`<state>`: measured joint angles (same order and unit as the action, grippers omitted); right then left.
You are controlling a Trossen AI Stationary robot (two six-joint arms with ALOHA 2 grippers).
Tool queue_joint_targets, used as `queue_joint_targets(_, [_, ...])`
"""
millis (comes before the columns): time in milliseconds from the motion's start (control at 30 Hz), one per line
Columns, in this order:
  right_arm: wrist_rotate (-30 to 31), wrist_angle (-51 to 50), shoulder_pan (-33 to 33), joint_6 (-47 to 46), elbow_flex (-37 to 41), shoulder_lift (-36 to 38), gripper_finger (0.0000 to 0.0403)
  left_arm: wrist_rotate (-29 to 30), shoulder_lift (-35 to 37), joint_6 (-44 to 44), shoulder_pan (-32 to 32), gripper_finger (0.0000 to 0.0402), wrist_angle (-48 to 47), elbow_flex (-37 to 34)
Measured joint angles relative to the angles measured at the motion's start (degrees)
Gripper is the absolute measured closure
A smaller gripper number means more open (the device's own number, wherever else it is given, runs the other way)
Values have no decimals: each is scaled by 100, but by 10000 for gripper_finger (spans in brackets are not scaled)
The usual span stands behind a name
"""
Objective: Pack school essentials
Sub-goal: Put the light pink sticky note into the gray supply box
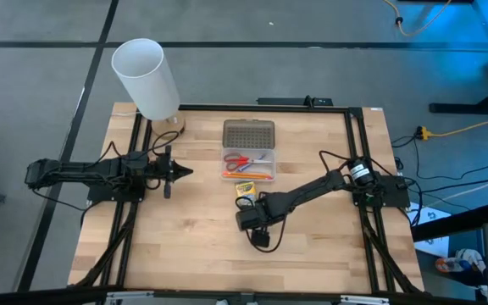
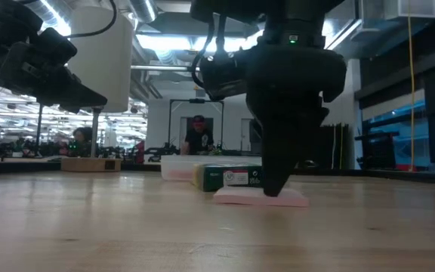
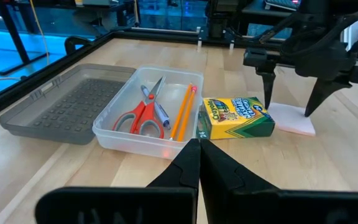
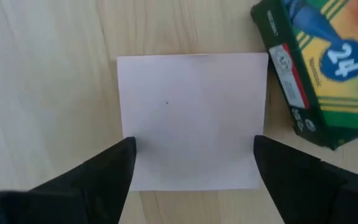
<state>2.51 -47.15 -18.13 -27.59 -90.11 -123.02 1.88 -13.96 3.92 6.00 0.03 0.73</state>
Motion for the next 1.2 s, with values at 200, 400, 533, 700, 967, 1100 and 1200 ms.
queue_joint_targets(200, [8,33,0,-40,-2,0,67,-1,-1,0,0,401,0,0])
queue_joint_targets(400, [-5,69,0,-168,-4,0,66,0,-1,0,-1,401,0,0])
queue_joint_targets(533, [-6,75,-35,-209,-6,0,66,-1,-1,0,0,401,0,0])
queue_joint_targets(700, [-197,200,-109,-213,-6,0,66,0,-1,0,0,401,0,0])
queue_joint_targets(967, [65,239,-114,-58,-6,0,66,1,0,0,-2,401,0,0])
queue_joint_targets(1100, [221,310,-122,-40,-6,0,65,-1,-1,0,0,401,0,0])
queue_joint_targets(1200, [228,342,-125,-40,-6,0,58,0,-1,0,-1,401,0,0])
